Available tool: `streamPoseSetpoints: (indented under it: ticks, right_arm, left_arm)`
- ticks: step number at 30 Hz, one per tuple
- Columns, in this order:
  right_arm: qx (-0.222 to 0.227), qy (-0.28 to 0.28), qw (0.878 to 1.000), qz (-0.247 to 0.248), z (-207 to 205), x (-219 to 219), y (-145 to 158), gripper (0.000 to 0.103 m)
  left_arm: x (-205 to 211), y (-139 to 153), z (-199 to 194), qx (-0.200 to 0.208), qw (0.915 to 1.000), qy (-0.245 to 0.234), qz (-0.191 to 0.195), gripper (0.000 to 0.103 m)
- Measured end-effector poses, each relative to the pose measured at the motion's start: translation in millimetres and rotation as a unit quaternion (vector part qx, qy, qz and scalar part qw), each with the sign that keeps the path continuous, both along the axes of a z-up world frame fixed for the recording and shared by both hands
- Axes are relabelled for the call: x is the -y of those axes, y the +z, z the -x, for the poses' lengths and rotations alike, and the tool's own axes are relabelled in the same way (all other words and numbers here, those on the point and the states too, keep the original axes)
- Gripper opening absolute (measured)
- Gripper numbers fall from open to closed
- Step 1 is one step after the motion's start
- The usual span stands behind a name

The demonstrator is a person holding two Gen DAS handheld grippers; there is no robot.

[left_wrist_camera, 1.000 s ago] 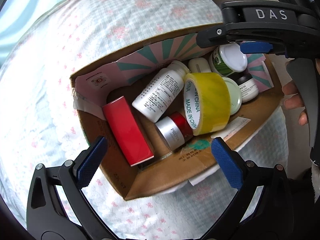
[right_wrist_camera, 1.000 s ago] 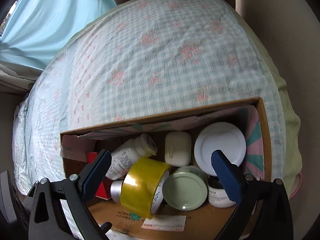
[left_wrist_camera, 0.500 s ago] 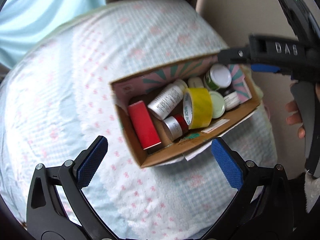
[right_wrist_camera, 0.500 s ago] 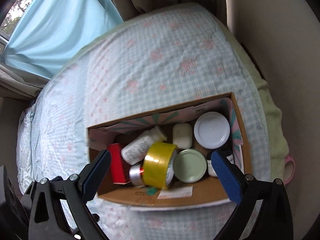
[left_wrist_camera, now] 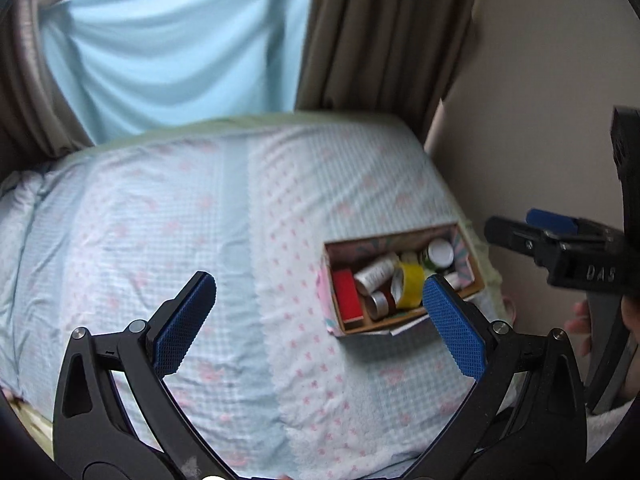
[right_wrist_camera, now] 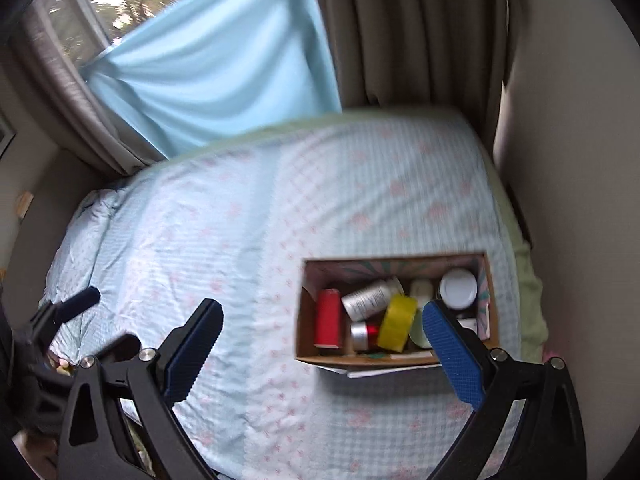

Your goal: Organize rigid objects

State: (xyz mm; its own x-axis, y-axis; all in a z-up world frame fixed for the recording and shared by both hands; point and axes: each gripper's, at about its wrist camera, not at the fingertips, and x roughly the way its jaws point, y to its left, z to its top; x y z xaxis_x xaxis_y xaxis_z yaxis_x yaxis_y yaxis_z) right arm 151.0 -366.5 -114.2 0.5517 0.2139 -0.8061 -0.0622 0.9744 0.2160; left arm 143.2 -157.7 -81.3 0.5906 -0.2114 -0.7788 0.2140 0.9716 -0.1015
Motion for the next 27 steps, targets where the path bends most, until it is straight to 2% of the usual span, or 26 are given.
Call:
streamPoseSetpoints:
  ticks: [5,9,15,27]
  right_arm:
    - [0.086,0.001,0.996,0.021,46,-34,59,0.100]
    - [0.134,0.000,0.990,0.044,77,-54,83,0.100]
    - [0.167,-0.021,0.983,0.067,104,-64,84,0.100]
    - [0.191,-0.057,0.977,0.076,120,-61,90,0.100]
  left_arm:
    - [-42,56,35,0.065,0.9973,0.032,0.010,0.103]
    - [-60,79,62,0.107,0.9934,0.041,0.010,0.103]
    - [-76,91,96,0.158,0.9859,0.055,0.001,0.103]
    - [-81,94,101,0.171,0.9841,0.047,0.011,0.103]
